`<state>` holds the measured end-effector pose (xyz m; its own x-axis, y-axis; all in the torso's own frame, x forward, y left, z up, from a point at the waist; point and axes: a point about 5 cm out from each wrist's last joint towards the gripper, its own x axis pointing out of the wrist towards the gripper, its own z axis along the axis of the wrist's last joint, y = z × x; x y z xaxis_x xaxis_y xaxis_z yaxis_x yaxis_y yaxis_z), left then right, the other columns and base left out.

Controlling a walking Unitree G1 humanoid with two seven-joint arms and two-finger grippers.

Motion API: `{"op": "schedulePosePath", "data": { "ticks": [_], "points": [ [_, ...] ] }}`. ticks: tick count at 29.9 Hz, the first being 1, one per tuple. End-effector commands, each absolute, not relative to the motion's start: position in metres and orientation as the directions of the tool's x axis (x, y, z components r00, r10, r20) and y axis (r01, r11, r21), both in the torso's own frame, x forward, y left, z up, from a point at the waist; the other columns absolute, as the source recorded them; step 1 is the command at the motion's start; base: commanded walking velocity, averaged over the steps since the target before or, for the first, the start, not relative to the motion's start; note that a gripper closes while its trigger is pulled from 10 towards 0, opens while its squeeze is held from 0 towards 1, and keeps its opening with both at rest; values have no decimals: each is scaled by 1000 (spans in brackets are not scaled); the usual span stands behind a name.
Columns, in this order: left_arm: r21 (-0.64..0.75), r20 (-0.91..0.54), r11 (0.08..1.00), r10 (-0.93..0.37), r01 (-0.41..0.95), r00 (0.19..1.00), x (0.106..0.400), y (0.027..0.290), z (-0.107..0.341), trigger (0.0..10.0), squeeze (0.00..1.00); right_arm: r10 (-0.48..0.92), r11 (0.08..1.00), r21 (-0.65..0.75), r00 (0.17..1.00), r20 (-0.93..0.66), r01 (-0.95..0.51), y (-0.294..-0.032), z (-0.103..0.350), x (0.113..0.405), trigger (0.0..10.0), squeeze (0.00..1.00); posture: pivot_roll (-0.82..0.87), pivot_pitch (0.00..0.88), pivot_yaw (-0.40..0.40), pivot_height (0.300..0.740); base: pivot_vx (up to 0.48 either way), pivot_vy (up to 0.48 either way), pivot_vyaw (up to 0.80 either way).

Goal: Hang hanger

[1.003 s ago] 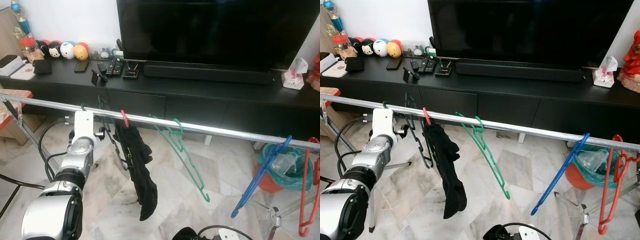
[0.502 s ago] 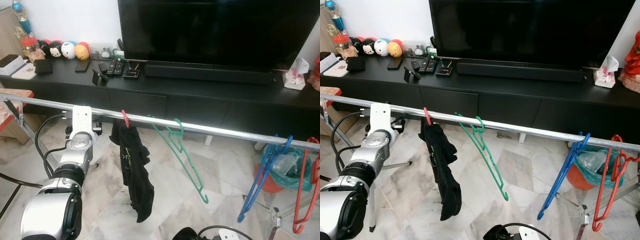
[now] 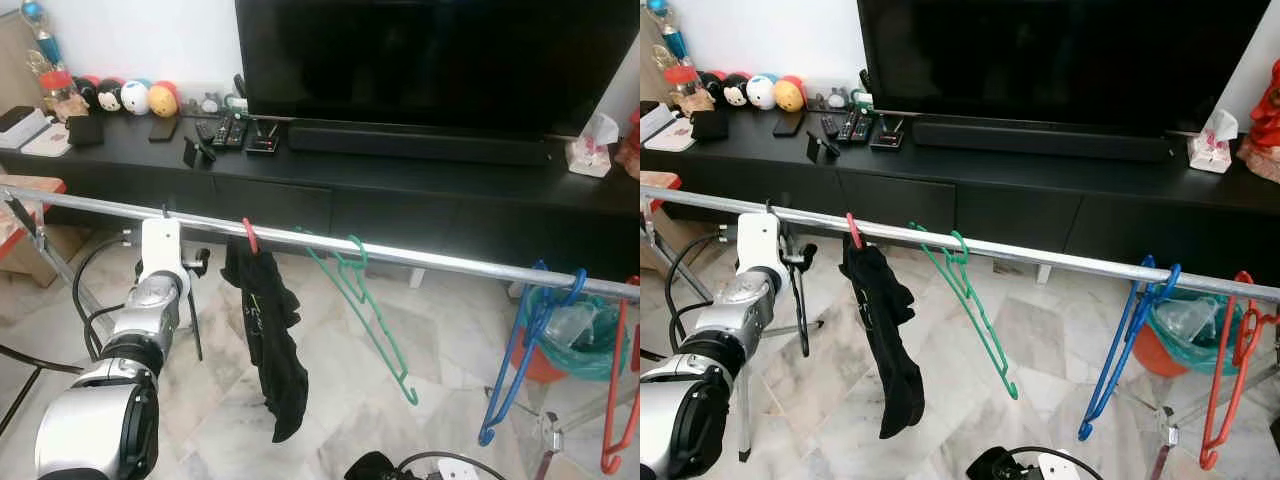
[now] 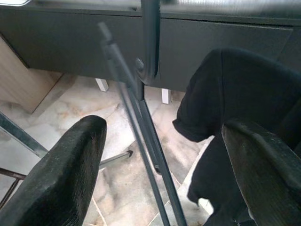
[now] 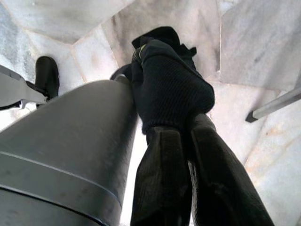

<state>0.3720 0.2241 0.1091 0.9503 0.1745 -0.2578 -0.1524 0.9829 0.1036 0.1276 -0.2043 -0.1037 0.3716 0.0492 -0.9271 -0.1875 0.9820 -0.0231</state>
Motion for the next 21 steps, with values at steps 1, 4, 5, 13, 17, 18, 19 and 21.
{"op": "schedulePosePath", "data": {
  "ticks": [1, 4, 5, 13, 17, 18, 19, 21],
  "points": [
    [98, -267, 981, 186, -166, 945, 372, 223, 108, 10000, 0, 46, 983, -27, 381, -924, -184, -207, -103, 127, 10000, 0, -147, 48, -22, 740, 0, 0, 0],
    [122, -288, 973, 222, -194, 931, 370, 224, 102, 10000, 0, 43, 982, -29, 374, -926, -185, -209, -104, 124, 10000, 0, -157, 57, -25, 740, 0, 0, 0],
    [121, -295, 971, 235, -207, 926, 369, 224, 100, 10000, 0, 42, 982, -29, 373, -927, -184, -210, -104, 123, 10000, 0, -161, 61, -25, 740, 0, 0, 0],
    [137, -305, 966, 253, -221, 918, 370, 218, 98, 10000, 0, 40, 982, -31, 365, -930, -187, -212, -105, 118, 10000, 0, -179, 79, -31, 740, 0, 0, 0],
    [121, -298, 967, 252, -226, 921, 370, 216, 97, 10000, 0, 40, 982, -31, 362, -931, -189, -213, -105, 116, 10000, 0, -189, 85, -31, 740, 0, 0, 0],
    [110, -296, 969, 245, -222, 923, 370, 216, 97, 10000, 0, 40, 982, -30, 361, -932, -188, -213, -105, 116, 10000, 0, -191, 89, -30, 740, 0, 0, 0],
    [102, -295, 970, 240, -219, 925, 370, 215, 97, 10000, 0, 40, 982, -30, 361, -932, -187, -213, -105, 115, 10000, 0, -191, 89, -30, 740, 0, 0, 0],
    [88, -292, 972, 232, -216, 928, 370, 215, 98, 0, 0, 41, 982, -30, 359, -932, -188, -213, -106, 114, 10000, 0, -193, 94, -30, 740, 0, 0, 0]
  ]
}}
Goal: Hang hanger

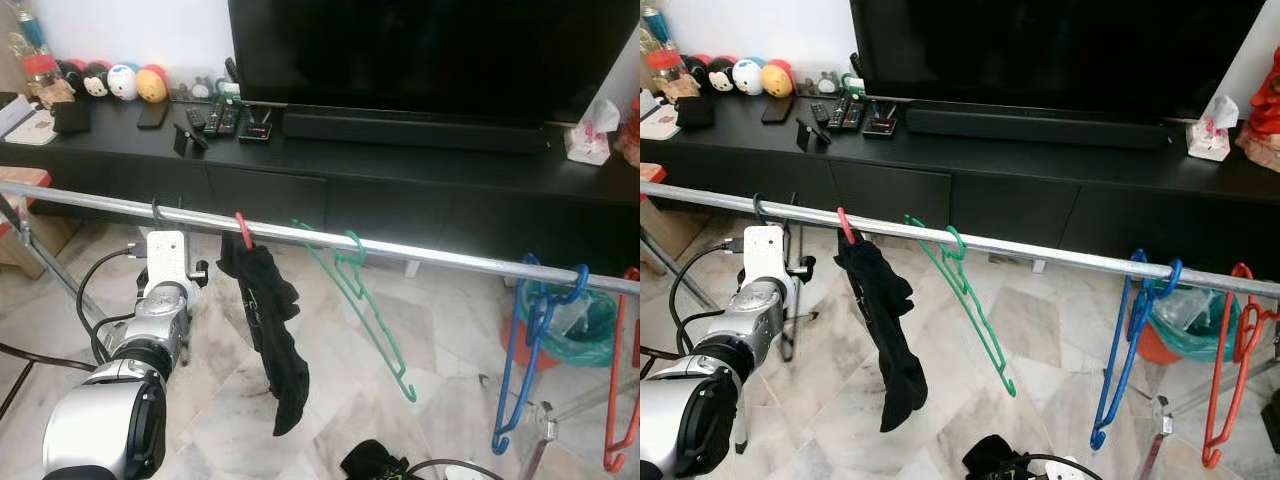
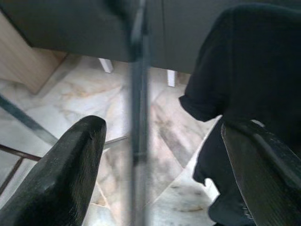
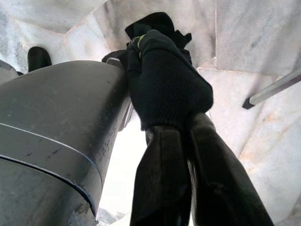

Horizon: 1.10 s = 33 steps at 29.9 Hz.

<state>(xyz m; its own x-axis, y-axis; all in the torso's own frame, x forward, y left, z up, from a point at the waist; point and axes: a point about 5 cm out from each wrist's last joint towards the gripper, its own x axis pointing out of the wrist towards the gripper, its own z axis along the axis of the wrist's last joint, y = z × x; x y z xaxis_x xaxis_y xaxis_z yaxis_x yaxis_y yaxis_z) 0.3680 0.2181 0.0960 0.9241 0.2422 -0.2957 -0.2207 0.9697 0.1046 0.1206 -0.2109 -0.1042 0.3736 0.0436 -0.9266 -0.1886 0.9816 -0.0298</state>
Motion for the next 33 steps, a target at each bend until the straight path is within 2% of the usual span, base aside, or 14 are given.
{"op": "schedulePosePath", "data": {
  "ticks": [1, 33],
  "points": [
    [88, -292, 972, 232, -216, 928, 370, 215, 98, 0, 0, 41, 982, -30, 359, -932, -188, -213, -106, 114, 10000, 0, -193, 94, -30, 740, 0, 0, 0],
    [118, -289, 966, 257, -232, 922, 368, 218, 96, 0, 0, 44, 983, -23, 361, -932, -180, -213, -106, 113, 10000, 0, -197, 103, -33, 740, 0, 0, 0]
  ]
}}
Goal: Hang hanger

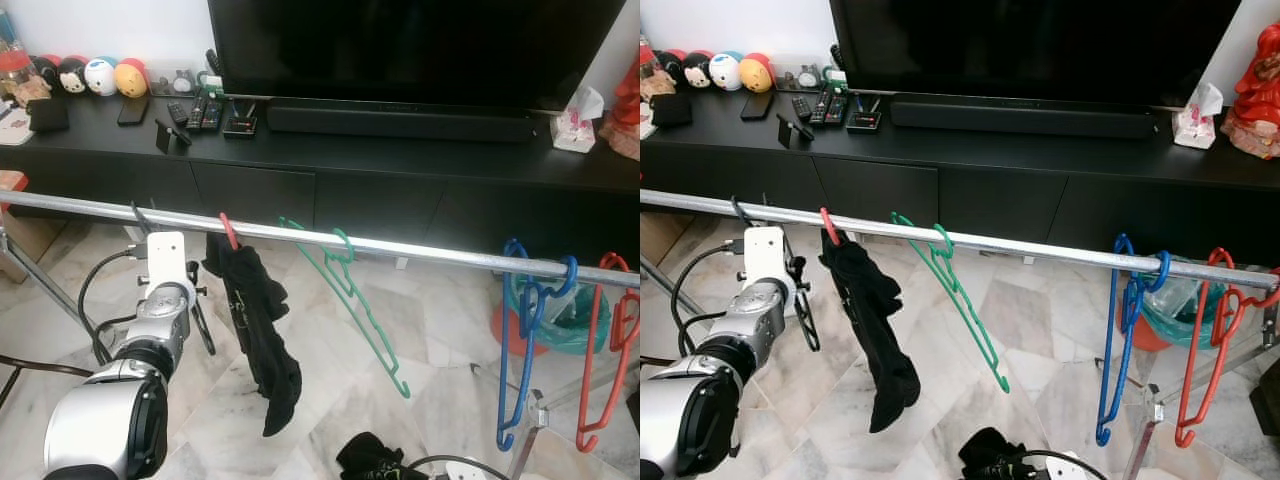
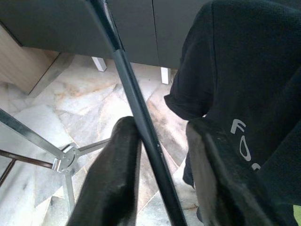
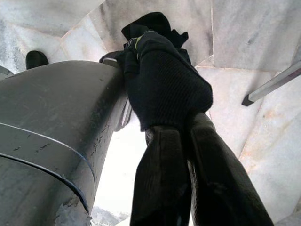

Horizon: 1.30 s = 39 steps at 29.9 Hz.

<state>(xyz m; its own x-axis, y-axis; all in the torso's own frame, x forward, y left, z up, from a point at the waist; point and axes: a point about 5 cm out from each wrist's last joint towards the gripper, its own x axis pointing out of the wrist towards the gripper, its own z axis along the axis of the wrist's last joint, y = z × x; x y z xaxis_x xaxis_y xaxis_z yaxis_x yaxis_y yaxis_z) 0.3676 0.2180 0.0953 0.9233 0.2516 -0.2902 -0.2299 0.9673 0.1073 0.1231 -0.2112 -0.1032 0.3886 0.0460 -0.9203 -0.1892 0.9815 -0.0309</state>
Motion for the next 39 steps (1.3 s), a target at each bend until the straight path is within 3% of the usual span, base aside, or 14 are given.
{"op": "schedulePosePath", "data": {
  "ticks": [1, 31, 38, 39],
  "points": [
    [118, -288, 965, 257, -232, 923, 368, 218, 96, 0, 0, 44, 984, -23, 361, -931, -179, -213, -106, 113, 10000, 0, -197, 103, -33, 740, 0, 0, 0],
    [192, -216, 956, 263, -223, 940, 368, 212, 98, 0, 0, 56, 984, -13, 375, -926, -178, -209, -105, 118, 10000, 0, -172, 70, -31, 740, 0, 0, 0],
    [178, -122, 949, 282, -259, 951, 368, 215, 105, 0, 0, 50, 984, -21, 389, -920, -176, -207, -104, 123, 10000, 0, -149, 36, -29, 740, 0, 0, 0],
    [170, -84, 954, 265, -249, 961, 366, 214, 107, 3373, 0, 50, 984, -21, 394, -918, -174, -206, -104, 125, 10000, 0, -139, 27, -29, 740, 0, 0, 0]
  ]
}}
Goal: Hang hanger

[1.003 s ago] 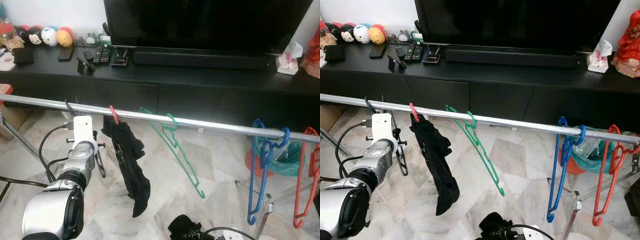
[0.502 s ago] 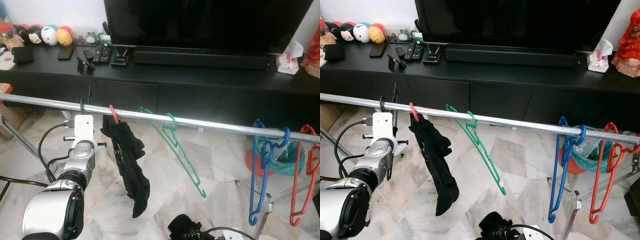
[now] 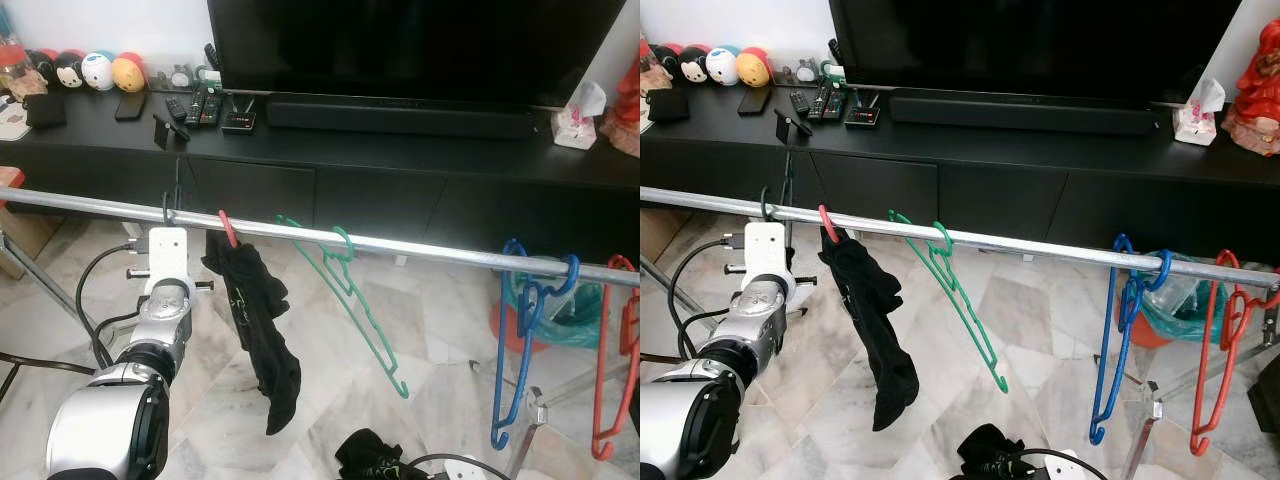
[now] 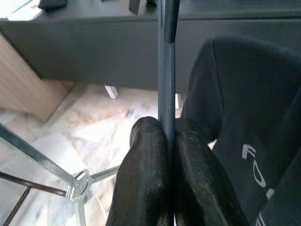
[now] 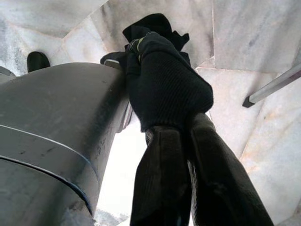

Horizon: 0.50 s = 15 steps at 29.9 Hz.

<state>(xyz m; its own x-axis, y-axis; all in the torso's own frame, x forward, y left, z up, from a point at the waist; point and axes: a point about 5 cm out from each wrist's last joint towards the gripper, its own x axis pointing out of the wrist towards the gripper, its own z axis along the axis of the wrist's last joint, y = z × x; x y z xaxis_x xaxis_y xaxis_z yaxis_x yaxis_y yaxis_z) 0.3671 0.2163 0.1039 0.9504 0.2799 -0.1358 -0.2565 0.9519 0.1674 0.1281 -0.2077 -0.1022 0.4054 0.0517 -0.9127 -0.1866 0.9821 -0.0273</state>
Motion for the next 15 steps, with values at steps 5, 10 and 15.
{"op": "schedulePosePath", "data": {
  "ticks": [5, 10, 15],
  "points": [
    [198, -50, 953, 242, -228, 969, 361, 213, 102, 10000, 0, 54, 984, -19, 400, -915, -175, -205, -103, 128, 10000, 0, -121, 5, -24, 740, 0, 0, 0],
    [222, -33, 951, 226, -214, 974, 349, 215, 91, 10000, 0, 55, 985, -18, 406, -912, -174, -203, -102, 132, 10000, 0, -113, 0, -19, 740, 0, 0, 0],
    [247, -67, 952, 202, -180, 977, 314, 215, 54, 10000, 0, 41, 987, -28, 418, -908, -158, -204, -101, 135, 10000, 0, -97, 0, -7, 740, 0, 0, 0]
  ]
}}
